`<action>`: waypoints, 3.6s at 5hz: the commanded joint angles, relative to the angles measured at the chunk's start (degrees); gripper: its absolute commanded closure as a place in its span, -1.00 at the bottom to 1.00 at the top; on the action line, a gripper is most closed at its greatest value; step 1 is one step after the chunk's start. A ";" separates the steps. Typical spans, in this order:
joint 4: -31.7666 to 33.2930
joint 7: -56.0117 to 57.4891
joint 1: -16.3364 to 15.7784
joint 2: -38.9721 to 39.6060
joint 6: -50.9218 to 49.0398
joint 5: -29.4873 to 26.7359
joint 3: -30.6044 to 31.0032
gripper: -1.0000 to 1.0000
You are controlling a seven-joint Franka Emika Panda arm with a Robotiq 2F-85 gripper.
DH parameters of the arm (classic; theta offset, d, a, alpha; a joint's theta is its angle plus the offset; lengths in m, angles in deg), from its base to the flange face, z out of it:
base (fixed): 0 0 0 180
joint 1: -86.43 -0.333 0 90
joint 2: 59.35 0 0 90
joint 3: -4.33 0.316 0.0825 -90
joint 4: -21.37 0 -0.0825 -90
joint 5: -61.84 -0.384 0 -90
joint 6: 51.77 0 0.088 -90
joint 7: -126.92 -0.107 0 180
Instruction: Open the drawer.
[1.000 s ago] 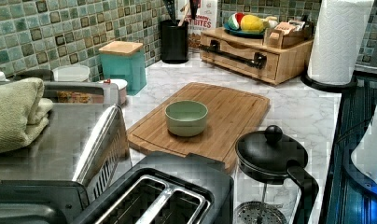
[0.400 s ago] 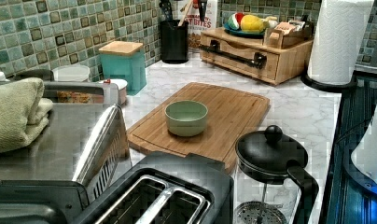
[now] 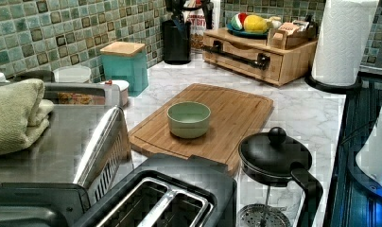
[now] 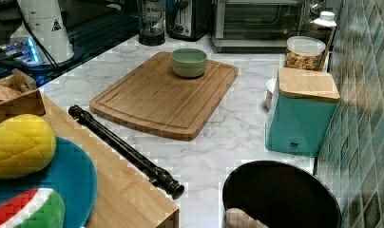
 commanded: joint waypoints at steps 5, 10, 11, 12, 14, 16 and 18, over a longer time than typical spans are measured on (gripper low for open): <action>-12.67 11.59 10.47 11.37 13.07 7.78 -5.91 -1.00; -5.35 13.83 14.72 12.41 19.65 6.45 -6.22 -1.00; -2.22 11.50 14.83 11.61 22.35 6.80 -6.90 -1.00; 0.88 12.86 16.23 11.30 25.65 4.22 -5.99 -1.00; 3.12 13.66 16.15 11.93 27.95 3.57 -6.43 -1.00; 4.40 12.65 15.00 14.30 32.39 10.56 -8.69 -1.00; 1.87 16.39 16.88 19.16 38.22 6.60 -6.44 -1.00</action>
